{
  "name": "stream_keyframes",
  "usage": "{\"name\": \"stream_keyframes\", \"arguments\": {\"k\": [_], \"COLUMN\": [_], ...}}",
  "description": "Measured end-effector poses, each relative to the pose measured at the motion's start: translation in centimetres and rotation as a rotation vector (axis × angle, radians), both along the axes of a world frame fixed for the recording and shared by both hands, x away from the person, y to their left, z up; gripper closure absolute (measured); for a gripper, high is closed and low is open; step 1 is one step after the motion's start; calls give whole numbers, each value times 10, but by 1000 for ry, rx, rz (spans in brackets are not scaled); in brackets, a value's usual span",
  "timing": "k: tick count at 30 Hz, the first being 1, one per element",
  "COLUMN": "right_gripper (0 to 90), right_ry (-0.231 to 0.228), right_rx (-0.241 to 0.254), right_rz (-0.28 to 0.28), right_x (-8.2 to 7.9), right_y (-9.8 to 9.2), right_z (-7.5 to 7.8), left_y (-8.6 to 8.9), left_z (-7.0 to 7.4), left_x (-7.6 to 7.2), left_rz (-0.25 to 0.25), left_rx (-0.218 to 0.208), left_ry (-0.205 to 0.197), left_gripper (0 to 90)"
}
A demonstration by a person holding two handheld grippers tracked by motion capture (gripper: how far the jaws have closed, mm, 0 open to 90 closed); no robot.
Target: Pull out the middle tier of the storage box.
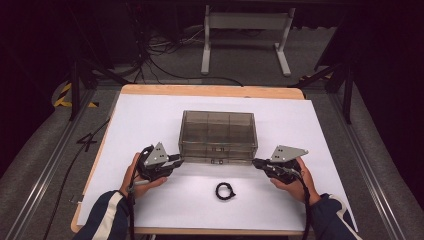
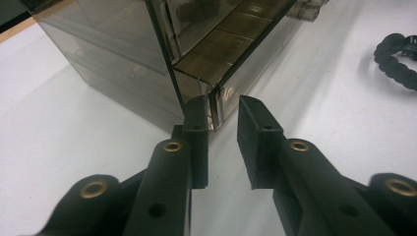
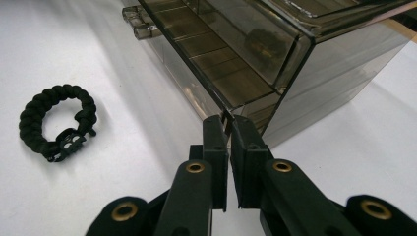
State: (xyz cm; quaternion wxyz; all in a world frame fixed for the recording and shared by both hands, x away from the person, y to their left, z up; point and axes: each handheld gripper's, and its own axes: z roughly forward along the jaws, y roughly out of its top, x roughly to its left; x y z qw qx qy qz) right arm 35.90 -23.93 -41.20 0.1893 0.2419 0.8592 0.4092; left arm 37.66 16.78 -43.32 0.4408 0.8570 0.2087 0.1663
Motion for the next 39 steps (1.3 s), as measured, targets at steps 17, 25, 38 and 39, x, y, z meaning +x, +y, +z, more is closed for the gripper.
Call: {"name": "stream_keyframes", "arguments": {"k": [17,25,38,39], "right_gripper": [866,867,867,858], "right_ry": [28,42,48,45], "right_rx": [-19,-30,-33,-33], "right_rz": [57,71,94,91], "right_x": [-6,-9,-18,-18], "right_y": [-1,-4,-3,-3], "right_z": [4,6,3,3], "left_y": [4,3,4,4], "left_z": [2,3,2,2], "left_x": [-14,-19,-26,-27], "left_rz": [-43,-69,-70,-70], "left_rx": [16,30,45,44], "left_ry": [2,1,4,2], "left_gripper": [749,764,766,765]}}
